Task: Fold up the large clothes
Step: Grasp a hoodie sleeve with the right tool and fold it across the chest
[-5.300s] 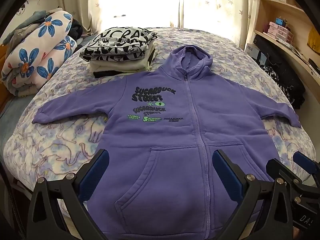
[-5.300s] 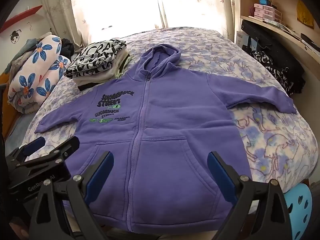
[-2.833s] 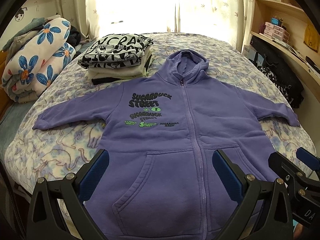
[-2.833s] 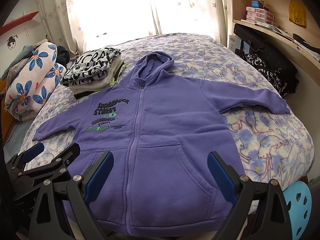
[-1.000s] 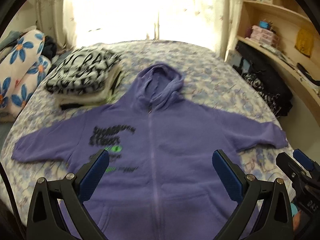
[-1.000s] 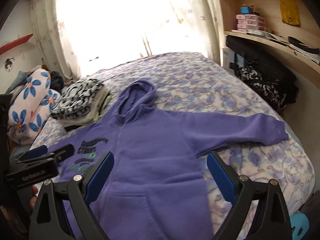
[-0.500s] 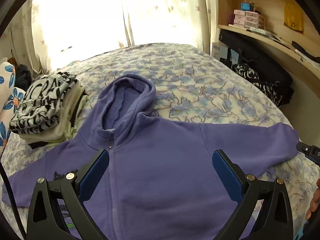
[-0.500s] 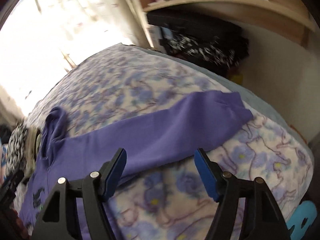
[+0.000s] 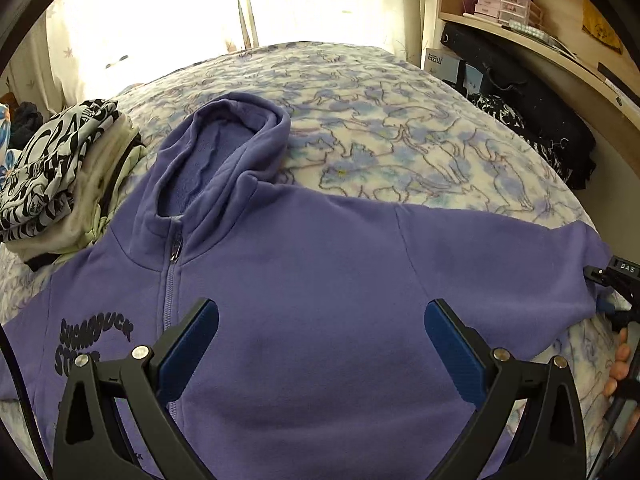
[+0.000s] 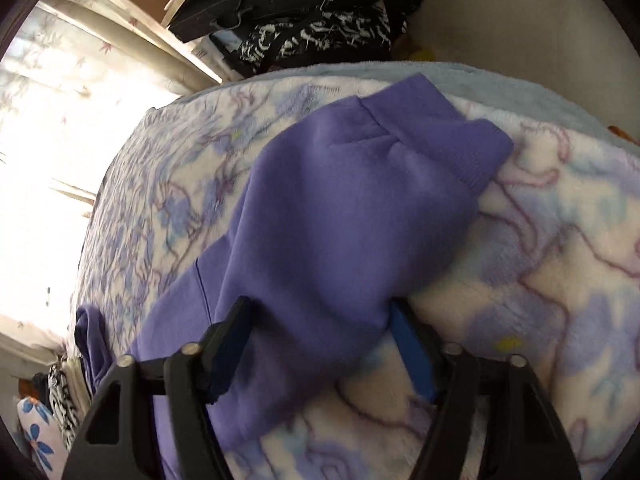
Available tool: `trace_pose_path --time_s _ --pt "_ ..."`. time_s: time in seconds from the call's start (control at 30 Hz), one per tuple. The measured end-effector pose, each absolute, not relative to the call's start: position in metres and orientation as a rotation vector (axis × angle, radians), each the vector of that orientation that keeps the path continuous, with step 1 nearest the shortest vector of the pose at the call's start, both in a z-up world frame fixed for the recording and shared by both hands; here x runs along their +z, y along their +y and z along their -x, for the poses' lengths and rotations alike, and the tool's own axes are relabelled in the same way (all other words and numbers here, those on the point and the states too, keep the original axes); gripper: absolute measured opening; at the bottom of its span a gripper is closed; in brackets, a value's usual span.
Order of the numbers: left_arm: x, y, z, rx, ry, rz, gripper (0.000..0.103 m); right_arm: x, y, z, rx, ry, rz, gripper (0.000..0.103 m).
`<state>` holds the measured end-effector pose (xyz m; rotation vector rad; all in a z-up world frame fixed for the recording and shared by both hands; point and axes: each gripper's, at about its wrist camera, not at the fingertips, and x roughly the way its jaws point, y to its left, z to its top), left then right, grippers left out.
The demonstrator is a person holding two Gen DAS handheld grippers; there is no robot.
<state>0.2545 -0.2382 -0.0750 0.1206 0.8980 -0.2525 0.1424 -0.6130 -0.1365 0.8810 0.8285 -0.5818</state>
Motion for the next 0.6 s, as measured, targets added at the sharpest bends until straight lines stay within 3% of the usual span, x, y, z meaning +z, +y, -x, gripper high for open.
trace_pose_path --time_s 0.03,0.1,0.37,0.47,0.6 --pt "-0.075 -0.235 -0.254 -0.250 0.900 -0.121 0.102 -0.134 -0.613 -0.147 -0.562 0.833 -0.862 0.021" --pt "-0.074 -0.225 -0.251 -0.250 0.902 -0.118 0.102 -0.118 -0.603 -0.152 -0.570 0.800 -0.777 0.017" --pt "-0.050 -0.155 -0.230 -0.221 0.860 -0.045 0.102 -0.005 -0.445 -0.172 -0.282 0.588 -0.286 0.016" --pt "-0.041 -0.117 -0.219 -0.190 0.841 0.016 0.102 0.001 -0.355 -0.175 -0.069 0.620 -0.138 0.021" --pt "-0.046 -0.078 -0.211 -0.169 0.868 0.070 0.102 -0.038 -0.263 -0.168 0.115 0.743 -0.032 0.028"
